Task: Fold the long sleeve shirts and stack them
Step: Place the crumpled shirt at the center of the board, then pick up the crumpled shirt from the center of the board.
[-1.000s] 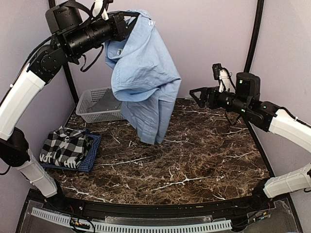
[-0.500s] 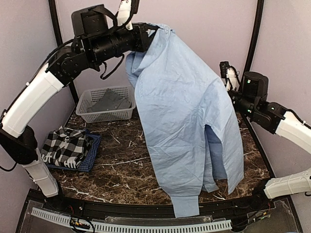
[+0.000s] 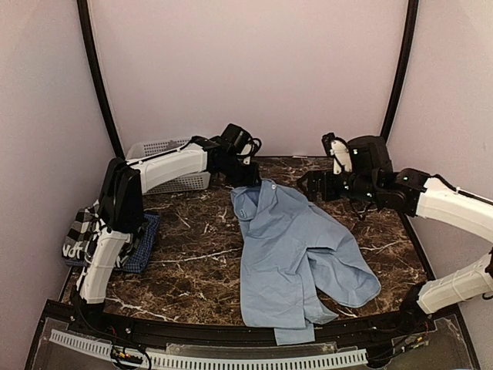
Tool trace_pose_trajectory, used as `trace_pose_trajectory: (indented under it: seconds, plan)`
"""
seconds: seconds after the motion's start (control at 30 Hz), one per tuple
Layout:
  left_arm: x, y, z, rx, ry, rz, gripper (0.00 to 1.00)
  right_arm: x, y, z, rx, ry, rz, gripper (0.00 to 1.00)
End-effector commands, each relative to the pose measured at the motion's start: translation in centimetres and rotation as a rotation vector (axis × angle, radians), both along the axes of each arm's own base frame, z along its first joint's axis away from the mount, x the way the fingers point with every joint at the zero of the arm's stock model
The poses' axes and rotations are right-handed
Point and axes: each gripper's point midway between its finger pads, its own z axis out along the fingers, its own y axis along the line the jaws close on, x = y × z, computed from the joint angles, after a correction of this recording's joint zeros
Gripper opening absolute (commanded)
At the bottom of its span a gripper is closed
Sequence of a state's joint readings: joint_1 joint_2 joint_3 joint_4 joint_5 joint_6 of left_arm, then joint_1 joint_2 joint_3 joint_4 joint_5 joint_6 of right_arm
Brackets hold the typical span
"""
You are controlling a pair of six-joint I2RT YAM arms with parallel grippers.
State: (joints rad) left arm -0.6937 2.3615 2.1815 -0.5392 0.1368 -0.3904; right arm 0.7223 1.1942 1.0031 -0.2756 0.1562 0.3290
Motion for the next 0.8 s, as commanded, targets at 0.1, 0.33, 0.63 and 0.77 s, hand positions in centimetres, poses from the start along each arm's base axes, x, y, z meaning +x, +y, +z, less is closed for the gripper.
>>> trace_pose_trajectory:
  seconds: [0.1, 0.33, 0.63, 0.77]
  plan:
    - [1.3, 2.8, 8.5, -0.118, -0.047, 0.058, 0.53, -4.4, 7.2, -6.8, -0.11, 0.145, 0.128, 0.98]
    - [0.9, 7.9, 11.1, -0.089, -0.065, 0.157, 0.78, -11.4, 13.9, -12.8, -0.24, 0.263, 0.306, 0.93]
    - [-1.1, 12.0, 10.5, -0.066, -0.054, 0.204, 0.8, -17.7, 17.0, -19.4, -0.421, 0.375, 0.412, 0.91]
    - [-2.2, 12.9, 10.3, -0.066, -0.054, 0.209, 0.81, -18.0, 16.8, -21.5, -0.458, 0.415, 0.393, 0.91]
